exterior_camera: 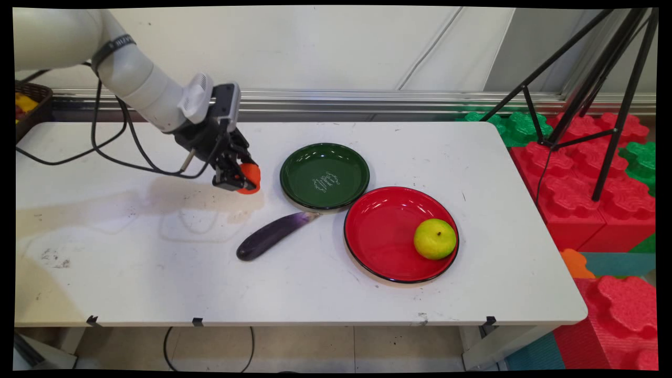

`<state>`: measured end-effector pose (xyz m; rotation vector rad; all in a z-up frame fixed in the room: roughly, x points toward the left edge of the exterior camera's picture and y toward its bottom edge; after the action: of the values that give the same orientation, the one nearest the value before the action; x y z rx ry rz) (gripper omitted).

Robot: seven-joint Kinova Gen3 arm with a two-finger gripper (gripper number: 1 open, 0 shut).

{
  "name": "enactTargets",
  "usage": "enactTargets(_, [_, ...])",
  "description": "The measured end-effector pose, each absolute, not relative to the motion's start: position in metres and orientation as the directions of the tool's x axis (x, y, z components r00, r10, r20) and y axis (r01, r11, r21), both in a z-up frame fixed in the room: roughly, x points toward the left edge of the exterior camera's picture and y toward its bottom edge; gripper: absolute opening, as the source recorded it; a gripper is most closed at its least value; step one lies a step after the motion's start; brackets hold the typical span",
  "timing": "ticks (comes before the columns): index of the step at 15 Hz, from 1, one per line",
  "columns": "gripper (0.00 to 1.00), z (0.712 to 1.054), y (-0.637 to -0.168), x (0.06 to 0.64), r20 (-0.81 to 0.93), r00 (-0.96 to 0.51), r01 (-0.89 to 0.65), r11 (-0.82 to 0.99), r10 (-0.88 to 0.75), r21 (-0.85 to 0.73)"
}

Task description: Place the picked object on the table

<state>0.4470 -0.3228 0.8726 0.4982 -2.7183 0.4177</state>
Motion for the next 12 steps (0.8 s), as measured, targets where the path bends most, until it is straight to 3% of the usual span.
enactTargets(12, [0.00,0.823,-0.336,0.427,0.325,-0.894,-0.381,0.904,-0.308,-0.192])
